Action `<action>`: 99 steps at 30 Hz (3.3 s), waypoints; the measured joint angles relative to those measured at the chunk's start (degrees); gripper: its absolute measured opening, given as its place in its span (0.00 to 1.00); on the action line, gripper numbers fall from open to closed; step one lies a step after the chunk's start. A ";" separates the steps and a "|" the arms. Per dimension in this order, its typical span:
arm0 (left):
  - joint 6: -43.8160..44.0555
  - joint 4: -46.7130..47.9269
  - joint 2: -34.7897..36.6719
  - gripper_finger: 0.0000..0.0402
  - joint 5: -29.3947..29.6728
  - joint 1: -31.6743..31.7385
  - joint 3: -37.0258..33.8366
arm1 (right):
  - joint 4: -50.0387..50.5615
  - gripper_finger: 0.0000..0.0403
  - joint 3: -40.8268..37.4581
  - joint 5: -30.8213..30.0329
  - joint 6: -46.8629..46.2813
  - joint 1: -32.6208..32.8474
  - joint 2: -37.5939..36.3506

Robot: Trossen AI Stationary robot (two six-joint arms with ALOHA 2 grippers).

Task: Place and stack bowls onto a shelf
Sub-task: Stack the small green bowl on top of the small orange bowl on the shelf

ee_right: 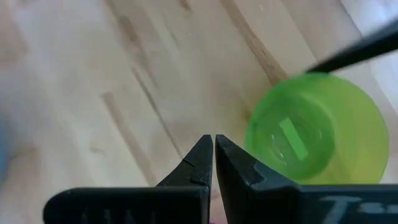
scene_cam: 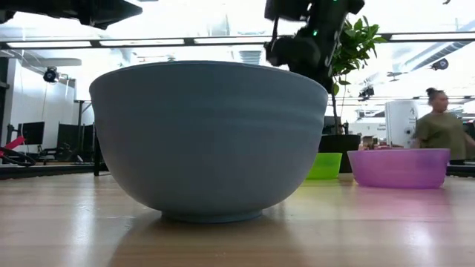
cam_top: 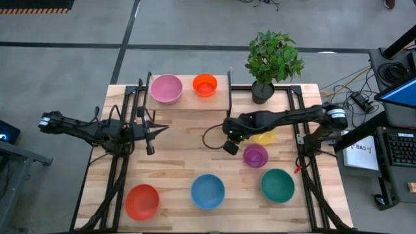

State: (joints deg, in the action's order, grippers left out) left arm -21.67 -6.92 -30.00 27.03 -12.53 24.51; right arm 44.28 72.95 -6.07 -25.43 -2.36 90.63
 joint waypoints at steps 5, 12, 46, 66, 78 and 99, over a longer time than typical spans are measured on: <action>0.27 0.03 0.00 0.00 2.56 0.00 0.00 | 1.76 0.08 1.35 -0.03 -0.95 -1.50 3.58; 0.03 0.05 -0.01 0.00 2.59 0.00 0.00 | 2.64 0.29 1.68 -0.40 -4.41 -2.94 5.78; -0.36 -1.06 -0.02 0.00 2.62 0.00 0.00 | 2.63 0.06 1.55 -5.56 -7.19 -3.26 15.71; -0.38 -1.50 -0.07 0.00 2.62 0.04 0.00 | 3.52 0.03 2.20 7.71 6.50 -0.13 5.80; 4.69 -3.39 -0.89 0.00 2.52 0.00 0.00 | 1.09 0.03 9.90 12.80 20.00 2.11 0.66; 11.69 -2.15 -5.89 0.00 2.42 0.00 0.62 | -10.31 0.03 20.29 9.22 44.99 4.58 0.13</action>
State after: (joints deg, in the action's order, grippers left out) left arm -9.98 -9.07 -35.89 29.45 -12.53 25.14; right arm 33.96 93.24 3.15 19.56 2.22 90.76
